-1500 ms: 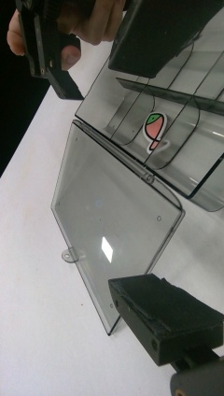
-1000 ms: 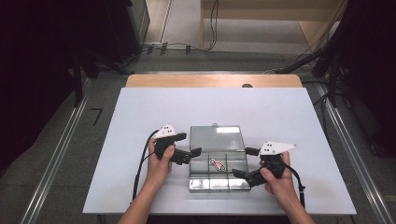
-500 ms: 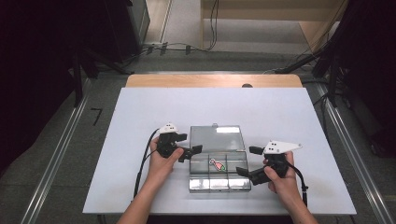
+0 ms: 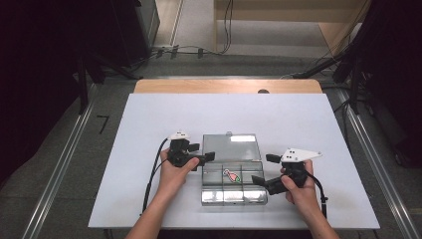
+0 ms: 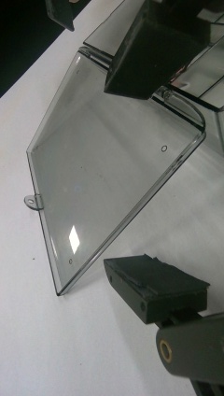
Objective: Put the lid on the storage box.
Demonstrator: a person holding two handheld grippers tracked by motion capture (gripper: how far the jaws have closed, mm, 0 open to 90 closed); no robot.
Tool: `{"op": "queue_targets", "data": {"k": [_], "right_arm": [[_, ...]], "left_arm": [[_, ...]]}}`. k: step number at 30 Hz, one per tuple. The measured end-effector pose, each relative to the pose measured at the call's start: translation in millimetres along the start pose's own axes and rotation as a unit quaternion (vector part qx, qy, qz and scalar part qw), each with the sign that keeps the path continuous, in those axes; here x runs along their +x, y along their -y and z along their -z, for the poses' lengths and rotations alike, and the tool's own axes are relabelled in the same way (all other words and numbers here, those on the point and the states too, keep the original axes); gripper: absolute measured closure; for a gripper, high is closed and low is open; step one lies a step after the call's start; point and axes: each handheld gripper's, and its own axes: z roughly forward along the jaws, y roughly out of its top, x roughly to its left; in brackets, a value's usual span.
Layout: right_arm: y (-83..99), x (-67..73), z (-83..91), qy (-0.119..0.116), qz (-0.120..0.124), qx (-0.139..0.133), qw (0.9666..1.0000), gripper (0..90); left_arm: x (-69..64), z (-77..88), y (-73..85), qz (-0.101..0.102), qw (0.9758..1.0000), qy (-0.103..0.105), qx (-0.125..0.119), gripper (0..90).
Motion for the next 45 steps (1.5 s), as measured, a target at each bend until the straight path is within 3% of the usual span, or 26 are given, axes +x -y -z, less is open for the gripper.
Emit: {"op": "queue_targets", "data": {"k": [15, 26, 35, 45], "right_arm": [[-13.2, -11.6, -1.0, 0.018, -0.015, -0.008, 0.9997, 0.0], [-22.5, -30.8, -15.4, 0.037, -0.063, -0.002, 0.9973, 0.0], [-21.6, -45.5, -30.8, 0.057, -0.120, 0.000, 0.9911, 7.6], [-17.6, -49.6, -42.8, 0.073, -0.151, 0.020, 0.9856, 13.8]], "left_arm": [[-3.1, -7.8, 1.6, 0.024, 0.9997, -0.001, 0.003, 17.4], [-5.5, -8.7, 1.0, 0.027, 0.9996, -0.010, 0.004, 17.5], [-6.4, -7.8, 0.6, 0.033, 0.9994, -0.009, 0.004, 17.4], [-6.8, -6.2, -0.4, 0.040, 0.9991, -0.008, 0.005, 18.5]]}}
